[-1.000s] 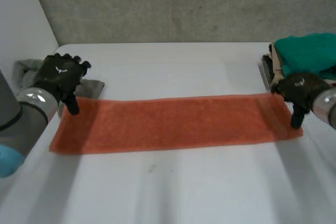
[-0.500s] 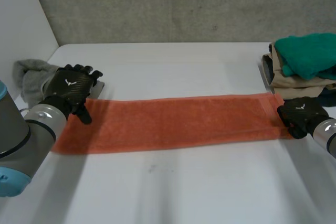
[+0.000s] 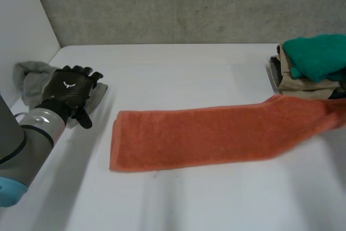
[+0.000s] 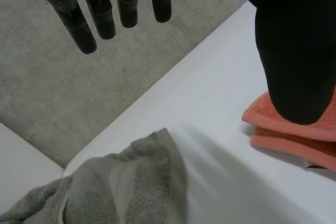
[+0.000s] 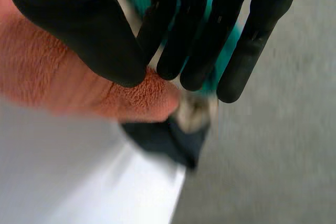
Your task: Fold the laundry.
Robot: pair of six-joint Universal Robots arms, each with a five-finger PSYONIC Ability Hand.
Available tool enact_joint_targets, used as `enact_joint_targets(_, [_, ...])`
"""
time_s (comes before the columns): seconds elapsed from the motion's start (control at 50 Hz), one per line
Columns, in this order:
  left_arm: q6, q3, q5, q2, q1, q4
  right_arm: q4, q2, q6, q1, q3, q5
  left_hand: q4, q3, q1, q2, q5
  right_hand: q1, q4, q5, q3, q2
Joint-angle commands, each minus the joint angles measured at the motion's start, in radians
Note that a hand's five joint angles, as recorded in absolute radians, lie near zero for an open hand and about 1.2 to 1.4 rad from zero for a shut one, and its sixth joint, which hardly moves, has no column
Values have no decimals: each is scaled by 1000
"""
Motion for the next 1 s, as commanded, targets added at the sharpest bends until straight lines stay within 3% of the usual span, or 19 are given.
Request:
enact_joint_targets(0.02, [-2,-2,-3,58,17,-2,-187,-55,127,412,-5,-9,-22,-25,-17,-23,-48,296,200,227,212,219])
enact_joint_targets(0.12, [-43,-16,0,100,51,-6,-324,-9,128,696,-14,-17,-22,-25,-17,-22,-48,296,200,227,212,219])
enact_joint_targets(0.26, [-121,-44,8,130,63,-6,-325,274,107,1053,-144,-26,-19,-22,-14,-20,-45,296,200,227,212,219])
enact_joint_targets(0.4, [-123,-56,8,130,63,-3,-277,381,89,1103,-228,0,-19,-22,-14,-20,-45,259,163,190,175,182])
enact_joint_targets(0.46, [-123,-56,8,129,63,-3,-272,355,107,1099,-231,43,-19,-22,-14,-20,-45,-885,-982,-954,-970,-962])
enact_joint_targets(0.48, [-123,-54,8,129,62,0,-272,330,119,1094,-225,98,-19,-22,-14,-20,-45,-926,-1022,-995,-1010,-1003])
enact_joint_targets(0.56, [-123,-47,8,129,56,3,-260,251,222,1077,-200,240,-19,-22,-14,-20,-45,-926,-1022,-995,-1010,-1003])
enact_joint_targets(0.62, [-124,-41,8,129,50,3,-179,186,279,1011,-166,284,-19,-22,-14,-20,-45,-926,-1022,-995,-1010,-1003])
enact_joint_targets(0.76, [-126,-24,7,115,-4,11,103,137,303,837,-62,271,-19,-22,-14,-20,-45,-926,-1022,-995,-1010,-1003])
enact_joint_targets(0.86, [-126,-22,7,92,-30,26,36,141,280,724,42,259,-19,-22,-14,-20,-45,-926,-1022,-995,-1010,-1003])
enact_joint_targets(0.9, [-126,-21,7,81,-39,31,-7,141,265,697,68,265,-19,-22,-14,-20,-45,-770,-866,-839,-854,-847])
enact_joint_targets(0.98, [-126,-19,5,69,-49,32,-120,137,216,663,110,290,-19,-22,-14,-20,-45,253,157,184,169,177])
enact_joint_targets(1.0, [-126,-19,5,69,-50,32,-170,131,210,661,116,313,-19,-22,-14,-20,-45,296,199,227,211,219])
